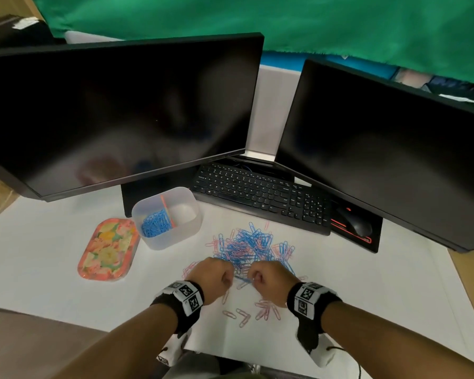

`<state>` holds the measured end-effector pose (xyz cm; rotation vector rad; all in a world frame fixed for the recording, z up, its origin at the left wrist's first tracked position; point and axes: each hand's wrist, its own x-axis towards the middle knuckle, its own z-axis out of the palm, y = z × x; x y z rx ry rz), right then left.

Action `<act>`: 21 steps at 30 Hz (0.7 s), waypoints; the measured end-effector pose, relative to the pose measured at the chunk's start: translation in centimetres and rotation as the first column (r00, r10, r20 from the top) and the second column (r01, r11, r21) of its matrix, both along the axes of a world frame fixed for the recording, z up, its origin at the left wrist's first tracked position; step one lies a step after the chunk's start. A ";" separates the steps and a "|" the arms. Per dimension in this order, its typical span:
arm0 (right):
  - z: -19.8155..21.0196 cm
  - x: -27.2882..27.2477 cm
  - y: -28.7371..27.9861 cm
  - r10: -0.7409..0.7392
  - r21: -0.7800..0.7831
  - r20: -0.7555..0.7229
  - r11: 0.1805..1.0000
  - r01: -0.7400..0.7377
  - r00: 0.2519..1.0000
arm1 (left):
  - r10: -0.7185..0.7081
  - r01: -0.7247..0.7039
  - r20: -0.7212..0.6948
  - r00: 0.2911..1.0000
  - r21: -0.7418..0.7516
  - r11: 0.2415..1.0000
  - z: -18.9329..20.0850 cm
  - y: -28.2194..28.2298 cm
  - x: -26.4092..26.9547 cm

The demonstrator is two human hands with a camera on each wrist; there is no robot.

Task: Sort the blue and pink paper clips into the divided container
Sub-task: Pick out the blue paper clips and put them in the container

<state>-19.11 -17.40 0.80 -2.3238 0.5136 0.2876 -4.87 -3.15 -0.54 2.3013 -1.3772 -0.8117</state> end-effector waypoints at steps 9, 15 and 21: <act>0.8 0.3 -1.6 -0.281 0.319 -0.125 0.897 0.306 0.952 | 0.149 -0.153 -0.122 0.981 -0.018 0.988 0.4 -0.5 1.1; 0.3 -0.5 -2.5 -0.374 0.437 -0.123 0.811 0.388 0.919 | 0.107 -0.110 0.054 0.993 0.067 0.992 0.4 -0.5 1.0; 0.6 -0.8 -2.5 -0.488 0.586 -0.232 0.620 0.521 0.841 | 0.156 -0.161 0.122 0.980 0.030 0.987 0.1 -1.3 1.1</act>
